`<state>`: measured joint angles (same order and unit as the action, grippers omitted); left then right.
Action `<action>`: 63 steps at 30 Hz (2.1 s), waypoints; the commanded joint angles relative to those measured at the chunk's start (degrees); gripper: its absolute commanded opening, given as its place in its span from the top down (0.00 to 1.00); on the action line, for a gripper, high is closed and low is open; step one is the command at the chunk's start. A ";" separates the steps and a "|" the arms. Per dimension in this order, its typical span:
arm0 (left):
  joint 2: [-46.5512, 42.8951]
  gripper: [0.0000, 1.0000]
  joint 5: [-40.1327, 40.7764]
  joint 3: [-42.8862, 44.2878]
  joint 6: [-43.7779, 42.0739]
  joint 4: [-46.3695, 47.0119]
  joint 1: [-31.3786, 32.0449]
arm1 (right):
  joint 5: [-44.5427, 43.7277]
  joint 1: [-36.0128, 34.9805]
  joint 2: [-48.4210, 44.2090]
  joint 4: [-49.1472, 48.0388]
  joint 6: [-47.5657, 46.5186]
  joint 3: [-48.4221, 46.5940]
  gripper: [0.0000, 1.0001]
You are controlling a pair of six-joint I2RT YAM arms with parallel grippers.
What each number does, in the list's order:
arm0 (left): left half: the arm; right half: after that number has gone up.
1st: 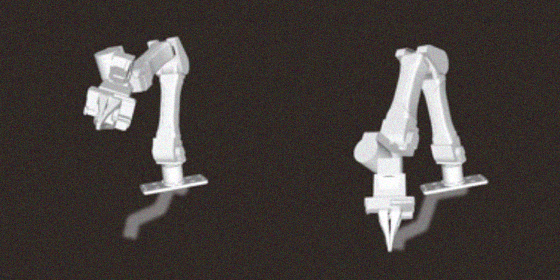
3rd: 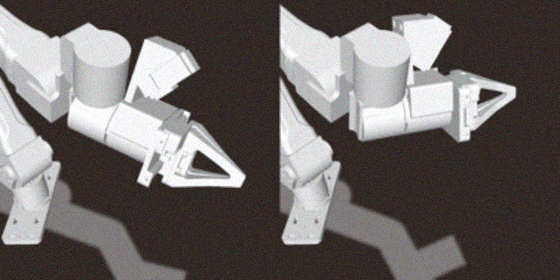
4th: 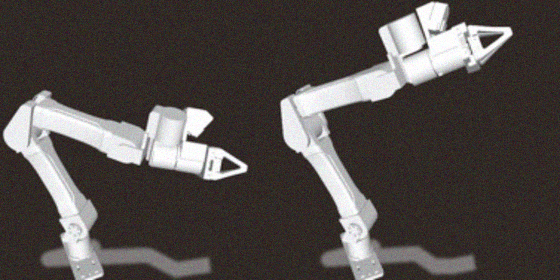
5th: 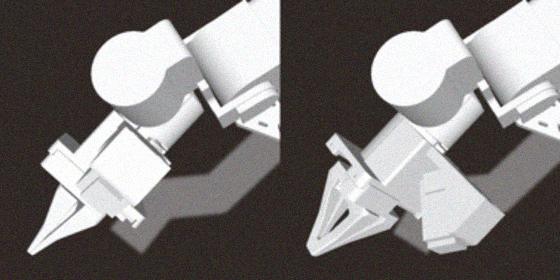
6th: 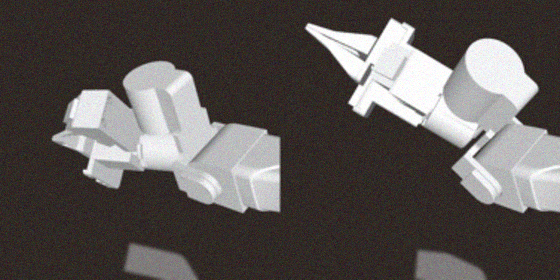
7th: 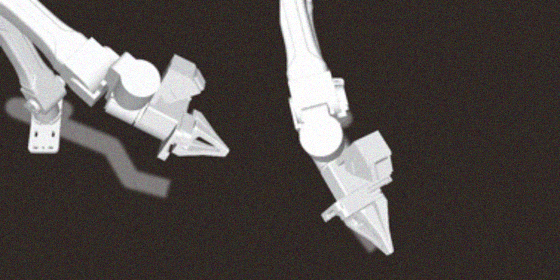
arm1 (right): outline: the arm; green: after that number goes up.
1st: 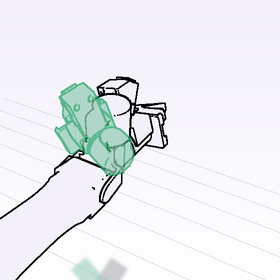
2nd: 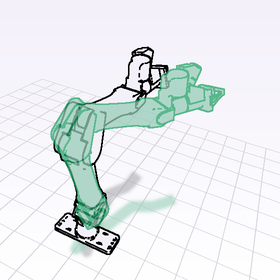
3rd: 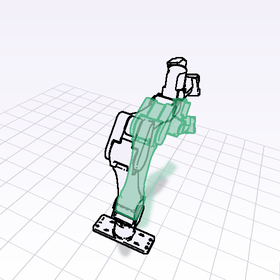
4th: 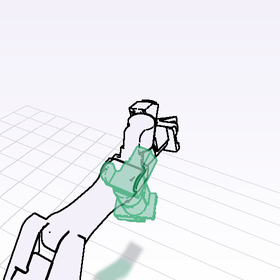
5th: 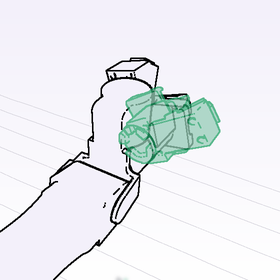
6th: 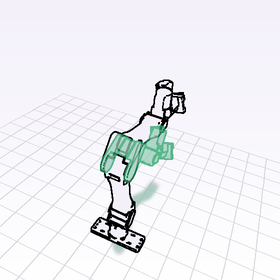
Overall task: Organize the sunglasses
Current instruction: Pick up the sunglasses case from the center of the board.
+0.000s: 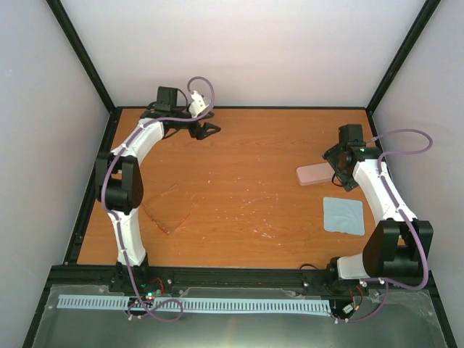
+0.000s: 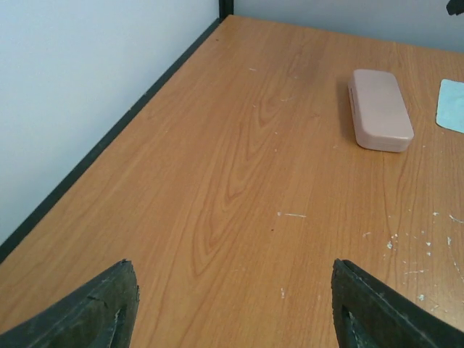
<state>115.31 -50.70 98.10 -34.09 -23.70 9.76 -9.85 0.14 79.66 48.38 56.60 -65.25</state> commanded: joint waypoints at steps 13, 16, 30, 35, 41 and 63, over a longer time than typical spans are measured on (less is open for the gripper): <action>7.21 0.30 12.45 11.44 -0.67 -11.79 11.12 | 13.05 3.66 4.97 -1.39 -1.77 -2.46 0.00; 7.99 0.31 14.03 12.47 1.26 -12.66 11.42 | 18.82 3.64 10.09 2.60 -1.84 -5.90 0.01; 5.60 0.28 18.18 7.45 -1.46 -11.94 9.26 | 17.07 3.83 27.35 16.30 -5.85 -21.27 0.02; 4.82 0.28 17.80 5.89 -1.18 -11.44 7.39 | 17.67 4.16 30.13 18.06 -3.50 -21.89 0.00; 4.17 0.28 16.84 3.84 -0.04 -10.16 5.95 | 16.31 4.91 31.60 16.74 0.82 -21.24 0.00; 2.83 0.29 17.47 -0.06 1.78 -7.17 1.87 | 14.65 7.68 41.26 14.39 8.00 -29.56 0.00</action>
<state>120.55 -32.80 98.13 -32.86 -32.25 12.71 3.70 7.42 119.07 62.76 61.82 -93.82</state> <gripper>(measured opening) 0.710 0.995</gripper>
